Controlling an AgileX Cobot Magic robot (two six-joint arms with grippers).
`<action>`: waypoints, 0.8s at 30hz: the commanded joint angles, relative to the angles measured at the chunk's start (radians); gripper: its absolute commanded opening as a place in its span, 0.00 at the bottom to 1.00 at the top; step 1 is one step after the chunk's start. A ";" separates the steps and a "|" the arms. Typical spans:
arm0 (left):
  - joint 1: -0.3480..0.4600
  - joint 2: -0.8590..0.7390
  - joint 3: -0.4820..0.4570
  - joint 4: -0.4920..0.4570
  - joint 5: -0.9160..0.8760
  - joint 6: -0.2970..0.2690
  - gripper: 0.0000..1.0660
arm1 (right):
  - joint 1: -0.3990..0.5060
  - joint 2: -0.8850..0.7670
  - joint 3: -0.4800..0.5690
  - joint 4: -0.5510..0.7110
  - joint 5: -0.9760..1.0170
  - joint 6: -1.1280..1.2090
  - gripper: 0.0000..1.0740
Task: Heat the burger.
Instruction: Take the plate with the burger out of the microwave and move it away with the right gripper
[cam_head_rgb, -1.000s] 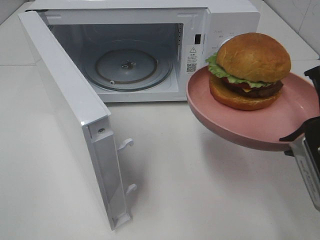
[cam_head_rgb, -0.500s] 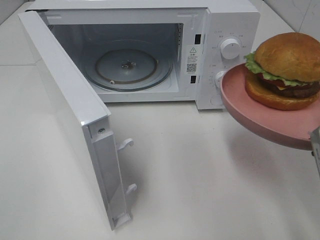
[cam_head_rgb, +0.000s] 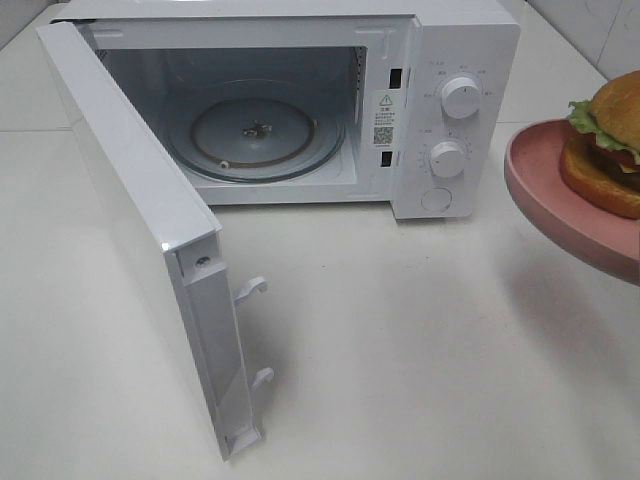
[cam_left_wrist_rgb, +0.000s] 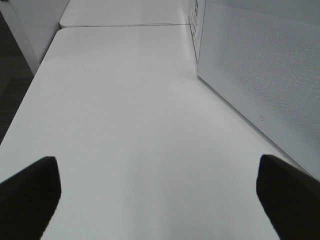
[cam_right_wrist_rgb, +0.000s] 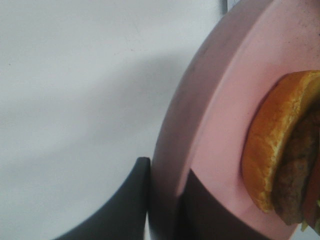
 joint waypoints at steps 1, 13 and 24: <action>0.002 -0.018 0.001 -0.001 -0.003 0.000 0.94 | -0.001 -0.011 -0.009 -0.085 -0.002 0.086 0.00; 0.002 -0.018 0.001 -0.001 -0.003 0.000 0.94 | -0.001 -0.011 -0.009 -0.153 0.147 0.375 0.00; 0.002 -0.018 0.001 -0.001 -0.003 0.000 0.94 | -0.001 0.090 -0.009 -0.177 0.223 0.532 0.00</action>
